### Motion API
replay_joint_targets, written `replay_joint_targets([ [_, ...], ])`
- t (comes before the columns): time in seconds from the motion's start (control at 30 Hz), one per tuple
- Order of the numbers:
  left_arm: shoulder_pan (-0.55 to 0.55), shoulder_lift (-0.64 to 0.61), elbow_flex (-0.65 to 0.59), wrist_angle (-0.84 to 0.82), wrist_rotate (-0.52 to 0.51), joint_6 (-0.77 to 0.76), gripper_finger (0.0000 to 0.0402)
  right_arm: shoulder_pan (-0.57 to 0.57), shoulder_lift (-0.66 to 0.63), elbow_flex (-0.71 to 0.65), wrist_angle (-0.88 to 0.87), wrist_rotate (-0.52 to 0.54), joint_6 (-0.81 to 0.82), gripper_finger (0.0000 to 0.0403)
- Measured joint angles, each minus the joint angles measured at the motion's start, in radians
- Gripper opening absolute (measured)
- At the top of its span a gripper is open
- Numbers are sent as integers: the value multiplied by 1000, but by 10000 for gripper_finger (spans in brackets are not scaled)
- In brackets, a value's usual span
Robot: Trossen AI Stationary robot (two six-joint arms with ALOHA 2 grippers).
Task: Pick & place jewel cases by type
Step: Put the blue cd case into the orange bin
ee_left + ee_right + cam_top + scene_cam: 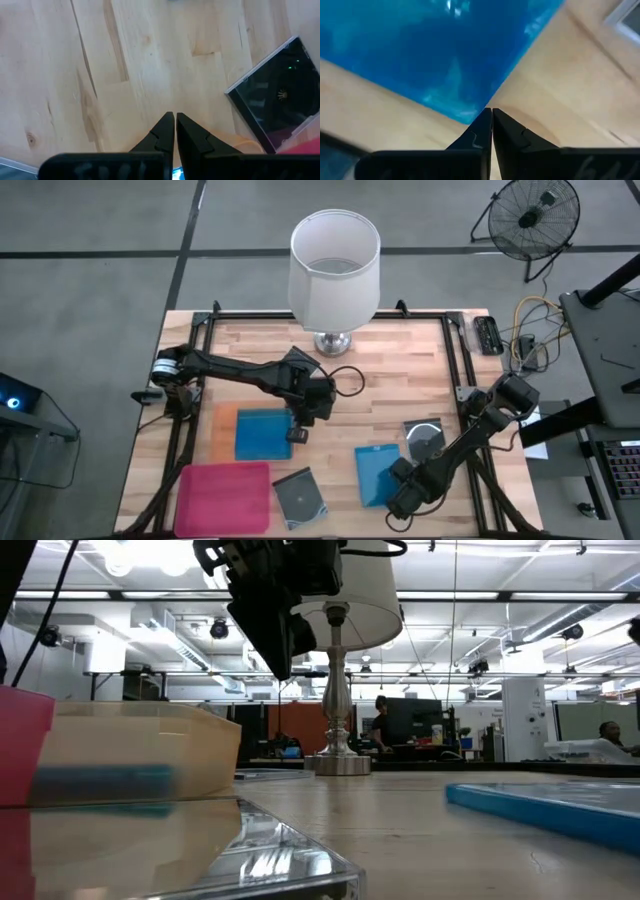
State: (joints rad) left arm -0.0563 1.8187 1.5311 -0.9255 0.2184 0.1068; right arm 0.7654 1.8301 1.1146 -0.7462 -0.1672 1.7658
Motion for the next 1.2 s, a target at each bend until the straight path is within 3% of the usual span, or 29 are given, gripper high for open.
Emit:
replay_joint_targets([
  [0.3,0,0,0,-1,0,-2,0,-31,-12,4,-66,149,113,8],
  [0.77,0,-1,0,-2,0,-10,0,-53,-89,75,-13,171,-70,8],
  [1.2,0,-8,0,-122,0,5,0,-89,-43,-4,127,165,-123,8],
])
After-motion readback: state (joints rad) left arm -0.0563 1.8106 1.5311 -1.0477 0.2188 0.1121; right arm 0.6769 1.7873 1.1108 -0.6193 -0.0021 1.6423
